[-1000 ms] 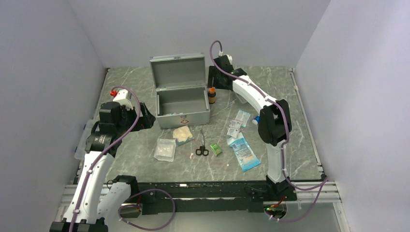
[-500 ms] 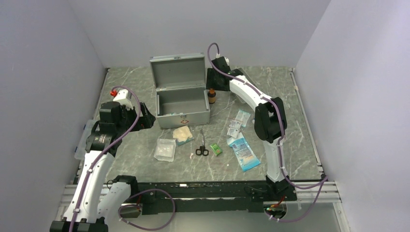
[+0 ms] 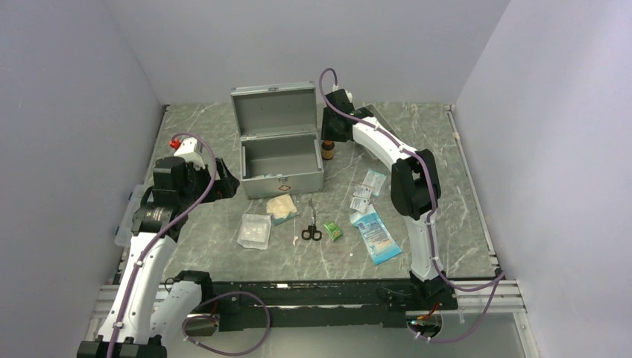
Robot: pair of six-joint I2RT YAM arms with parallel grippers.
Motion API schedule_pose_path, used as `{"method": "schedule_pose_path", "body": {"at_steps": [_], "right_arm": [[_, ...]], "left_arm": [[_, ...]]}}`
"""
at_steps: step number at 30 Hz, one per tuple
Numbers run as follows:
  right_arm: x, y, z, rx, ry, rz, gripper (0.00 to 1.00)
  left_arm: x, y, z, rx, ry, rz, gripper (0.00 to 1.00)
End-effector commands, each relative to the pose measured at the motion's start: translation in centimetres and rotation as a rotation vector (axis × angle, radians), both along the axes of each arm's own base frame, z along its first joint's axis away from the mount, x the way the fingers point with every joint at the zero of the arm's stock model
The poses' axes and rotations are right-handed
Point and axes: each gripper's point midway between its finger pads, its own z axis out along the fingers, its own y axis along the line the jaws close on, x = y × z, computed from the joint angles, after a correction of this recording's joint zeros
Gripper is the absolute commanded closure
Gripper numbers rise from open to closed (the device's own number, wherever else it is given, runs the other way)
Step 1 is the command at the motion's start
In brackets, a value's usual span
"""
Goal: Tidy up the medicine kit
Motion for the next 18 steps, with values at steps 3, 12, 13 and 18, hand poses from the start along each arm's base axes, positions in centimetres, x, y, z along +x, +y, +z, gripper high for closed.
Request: {"method": "schedule_pose_path", "body": {"at_steps": [3,12,13,18], "right_arm": [[0.9,0.0,0.8,-0.003,-0.030,-0.005,0.65],[0.4,-0.5,2.9,-0.022,-0.061,-0.003,1.00],[0.3,-0.7,3.8,-0.025,-0.077,-0.007,1.00],[-1.0,-1.5,9.2,-0.020,-0.179,-0.017,1.00]], "left_arm": [[0.4,-0.3,1.3,-0.022,-0.041,-0.006,0.01],[0.4,-0.3,1.3,-0.026,-0.041,-0.009,0.01],[0.4,-0.4,1.3,-0.026,-0.041,-0.009,0.01],[0.4,-0.4,1.3,-0.025,-0.041,-0.009,0.01]]}}
